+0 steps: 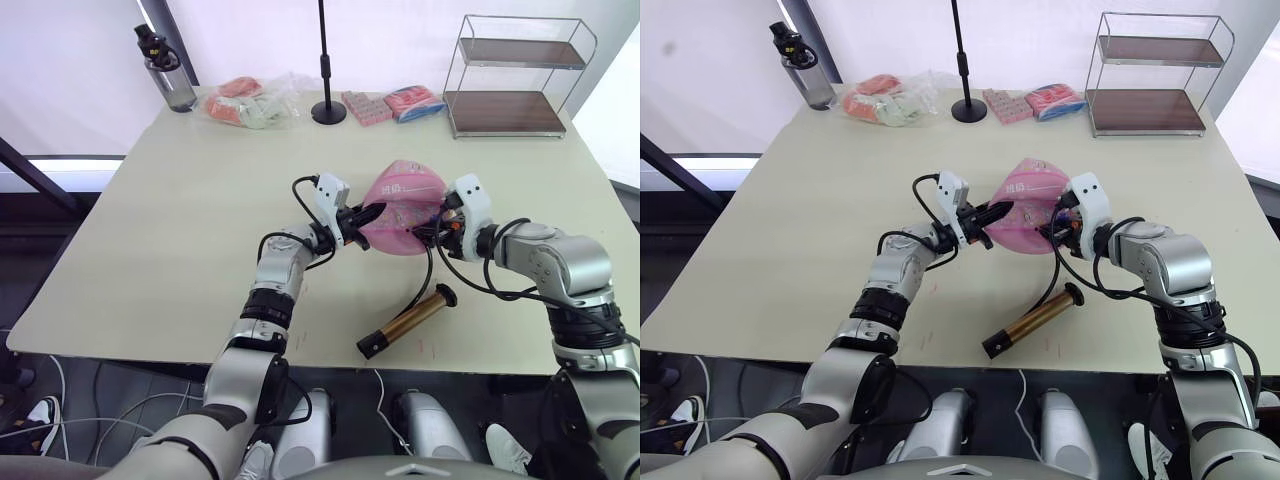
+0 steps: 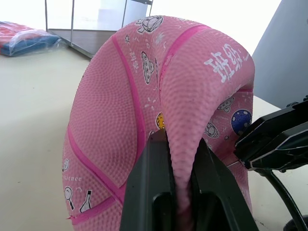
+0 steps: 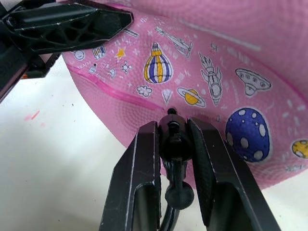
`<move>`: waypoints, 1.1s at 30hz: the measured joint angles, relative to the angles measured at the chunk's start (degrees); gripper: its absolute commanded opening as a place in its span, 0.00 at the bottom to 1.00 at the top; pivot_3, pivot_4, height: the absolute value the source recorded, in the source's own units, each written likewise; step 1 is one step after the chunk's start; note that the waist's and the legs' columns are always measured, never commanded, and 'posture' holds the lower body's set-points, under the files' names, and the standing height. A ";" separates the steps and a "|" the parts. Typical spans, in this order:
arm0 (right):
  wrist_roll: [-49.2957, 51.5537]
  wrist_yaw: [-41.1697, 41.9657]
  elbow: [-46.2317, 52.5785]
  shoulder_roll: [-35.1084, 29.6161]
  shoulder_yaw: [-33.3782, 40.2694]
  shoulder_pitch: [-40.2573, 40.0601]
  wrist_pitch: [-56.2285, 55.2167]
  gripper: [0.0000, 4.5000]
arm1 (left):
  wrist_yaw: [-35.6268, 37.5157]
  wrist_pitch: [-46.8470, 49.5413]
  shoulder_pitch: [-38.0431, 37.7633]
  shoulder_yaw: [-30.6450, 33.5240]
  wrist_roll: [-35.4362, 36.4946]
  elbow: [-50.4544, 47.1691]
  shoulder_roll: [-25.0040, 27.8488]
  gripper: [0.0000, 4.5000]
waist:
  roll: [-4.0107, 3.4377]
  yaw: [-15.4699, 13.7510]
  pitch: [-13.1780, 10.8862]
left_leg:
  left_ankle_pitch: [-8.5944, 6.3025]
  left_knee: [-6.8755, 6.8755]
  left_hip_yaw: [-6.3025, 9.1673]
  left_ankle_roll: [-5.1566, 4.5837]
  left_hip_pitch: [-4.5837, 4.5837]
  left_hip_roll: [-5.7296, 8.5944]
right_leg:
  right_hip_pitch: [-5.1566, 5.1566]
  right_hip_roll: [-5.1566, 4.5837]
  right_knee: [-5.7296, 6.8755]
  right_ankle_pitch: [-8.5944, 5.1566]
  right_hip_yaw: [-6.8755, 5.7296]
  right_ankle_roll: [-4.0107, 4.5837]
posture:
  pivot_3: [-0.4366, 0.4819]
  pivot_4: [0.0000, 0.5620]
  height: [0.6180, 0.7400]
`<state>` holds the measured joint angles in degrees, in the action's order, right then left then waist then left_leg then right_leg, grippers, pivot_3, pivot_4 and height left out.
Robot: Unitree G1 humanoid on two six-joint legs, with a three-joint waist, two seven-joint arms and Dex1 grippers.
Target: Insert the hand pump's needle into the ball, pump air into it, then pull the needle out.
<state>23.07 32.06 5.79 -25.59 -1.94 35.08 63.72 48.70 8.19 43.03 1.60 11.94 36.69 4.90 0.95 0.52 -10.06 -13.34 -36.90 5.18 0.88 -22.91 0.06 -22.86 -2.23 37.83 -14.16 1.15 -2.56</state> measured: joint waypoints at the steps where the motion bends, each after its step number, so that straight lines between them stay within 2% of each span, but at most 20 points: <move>1: 0.00 0.00 0.00 0.00 0.00 0.00 -0.01 0.08 | 0.00 0.01 0.00 0.00 0.00 0.00 -0.01 0.00 | 0.00 0.00 0.00 | 0.00 -0.01 0.00 0.00 0.00 0.00 | 0.00 0.00 0.00 0.00 0.00 0.00 | 0.48 0.27 0.93; 8: -0.54 -0.04 0.37 -0.65 -1.15 0.07 -0.44 0.08 | 0.00 0.12 -0.01 0.00 0.00 0.00 -0.13 0.00 | 0.00 0.00 0.00 | 0.00 -0.04 0.00 0.00 0.00 0.00 | 0.00 0.00 0.02 0.00 0.00 0.00 | 0.48 0.27 0.93; 27: -7.90 3.10 3.28 -9.66 -19.79 9.91 3.23 0.08 | 0.32 2.32 -0.15 -0.09 0.08 -0.70 -0.76 0.00 | 0.00 -0.09 0.01 | 0.00 -0.17 0.02 0.00 -0.01 0.02 | 0.04 0.00 0.05 0.00 -0.01 -0.01 | 0.48 0.27 0.93; 33: -9.80 4.22 0.98 -9.30 -21.74 11.29 2.01 0.08 | -0.01 3.00 -0.14 -0.05 0.11 -0.71 -0.82 0.00 | 0.01 -0.02 0.02 | 0.00 -0.22 0.02 0.00 0.09 0.02 | 0.14 0.00 0.07 0.00 -0.01 -0.02 | 0.48 0.27 0.93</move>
<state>13.28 36.29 6.78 -34.89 -23.68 46.38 65.72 48.69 11.19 42.88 1.55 12.04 35.98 4.08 0.95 0.50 -10.03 -13.34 -37.12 5.21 0.88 -22.82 0.08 -22.72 -2.23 37.90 -14.16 1.14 -2.58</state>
